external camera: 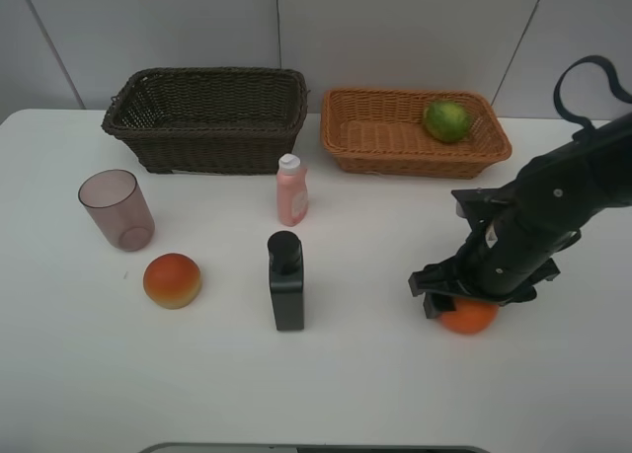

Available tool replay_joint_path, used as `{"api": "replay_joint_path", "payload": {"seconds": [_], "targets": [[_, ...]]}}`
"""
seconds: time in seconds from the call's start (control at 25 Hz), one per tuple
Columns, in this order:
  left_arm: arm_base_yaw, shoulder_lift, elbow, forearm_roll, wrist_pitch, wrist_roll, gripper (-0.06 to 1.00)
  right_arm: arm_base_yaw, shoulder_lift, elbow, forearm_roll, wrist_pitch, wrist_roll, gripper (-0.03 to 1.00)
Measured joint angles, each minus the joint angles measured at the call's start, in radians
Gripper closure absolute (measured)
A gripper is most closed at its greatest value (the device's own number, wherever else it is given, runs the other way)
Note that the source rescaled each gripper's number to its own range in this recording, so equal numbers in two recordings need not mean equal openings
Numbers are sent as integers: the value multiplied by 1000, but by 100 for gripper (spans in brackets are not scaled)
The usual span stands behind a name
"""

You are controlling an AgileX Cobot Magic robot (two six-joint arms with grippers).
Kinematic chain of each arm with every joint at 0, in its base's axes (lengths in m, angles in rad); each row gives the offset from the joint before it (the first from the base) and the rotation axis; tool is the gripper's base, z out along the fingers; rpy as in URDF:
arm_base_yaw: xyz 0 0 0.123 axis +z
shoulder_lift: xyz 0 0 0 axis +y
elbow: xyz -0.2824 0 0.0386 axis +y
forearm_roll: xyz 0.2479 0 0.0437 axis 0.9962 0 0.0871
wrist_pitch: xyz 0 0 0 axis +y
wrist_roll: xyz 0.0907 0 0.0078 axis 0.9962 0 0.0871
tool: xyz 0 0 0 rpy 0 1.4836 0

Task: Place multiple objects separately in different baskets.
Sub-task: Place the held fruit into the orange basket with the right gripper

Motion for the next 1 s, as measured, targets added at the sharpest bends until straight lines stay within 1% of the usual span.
{"api": "replay_joint_path", "payload": {"seconds": [0.32, 0.48, 0.6, 0.72, 0.88, 1.0], "targets": [[0, 0, 0, 0, 0, 0, -3, 0, -3, 0, 2, 8, 0, 38], [0, 0, 0, 0, 0, 0, -3, 0, -33, 0, 9, 45, 0, 38], [0, 0, 0, 0, 0, 0, -3, 0, -58, -24, 6, 107, 0, 38], [0, 0, 0, 0, 0, 0, -3, 0, -69, -90, -10, 198, 0, 38], [0, 0, 0, 0, 0, 0, -3, 0, -70, -225, -52, 298, -20, 38], [0, 0, 0, 0, 0, 0, -3, 0, -70, -337, -80, 338, -48, 39]]}}
